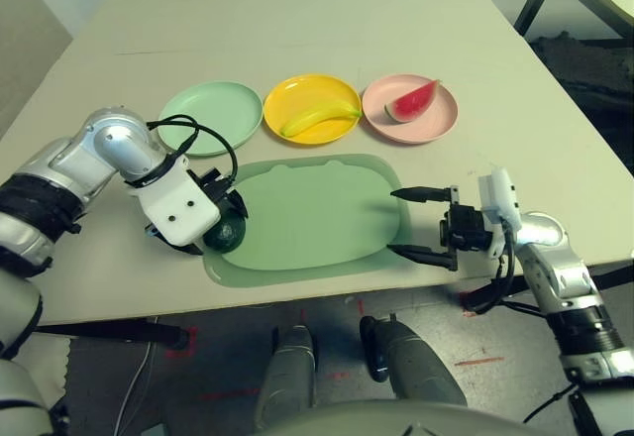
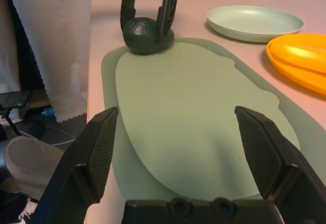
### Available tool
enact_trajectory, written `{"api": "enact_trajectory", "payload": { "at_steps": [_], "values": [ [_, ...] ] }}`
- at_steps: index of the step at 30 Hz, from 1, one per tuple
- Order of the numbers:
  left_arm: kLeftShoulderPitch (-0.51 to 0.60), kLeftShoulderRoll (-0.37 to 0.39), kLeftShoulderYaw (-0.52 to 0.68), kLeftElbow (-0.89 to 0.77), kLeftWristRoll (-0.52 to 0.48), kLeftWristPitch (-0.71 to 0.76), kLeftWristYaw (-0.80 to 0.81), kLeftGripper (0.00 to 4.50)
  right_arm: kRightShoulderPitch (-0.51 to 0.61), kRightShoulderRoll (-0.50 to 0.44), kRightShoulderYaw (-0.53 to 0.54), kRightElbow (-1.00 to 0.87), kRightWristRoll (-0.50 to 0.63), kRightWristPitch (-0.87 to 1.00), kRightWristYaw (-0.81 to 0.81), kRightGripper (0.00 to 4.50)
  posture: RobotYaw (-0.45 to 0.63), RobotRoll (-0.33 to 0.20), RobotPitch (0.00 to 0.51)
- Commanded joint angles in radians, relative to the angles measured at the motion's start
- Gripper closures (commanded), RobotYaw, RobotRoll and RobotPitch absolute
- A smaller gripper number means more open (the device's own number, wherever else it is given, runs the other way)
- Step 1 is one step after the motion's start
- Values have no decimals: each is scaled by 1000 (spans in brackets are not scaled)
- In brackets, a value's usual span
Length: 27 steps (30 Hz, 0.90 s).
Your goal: Place the fruits into color-matched plates.
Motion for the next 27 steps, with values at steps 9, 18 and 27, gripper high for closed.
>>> {"api": "enact_trajectory", "payload": {
  "at_steps": [9,18,27],
  "values": [
    [23,-39,60,24,17,-27,-6,1462,9,-9,1,-23,13,16,-2,0,-155,0,162],
    [13,-33,78,38,0,29,-6,1462,5,-3,-9,-17,17,9,-19,0,-151,0,163],
    [-168,-152,261,410,189,17,37,1462,9,59,-54,-36,29,60,-189,0,-135,0,169]
  ]
}}
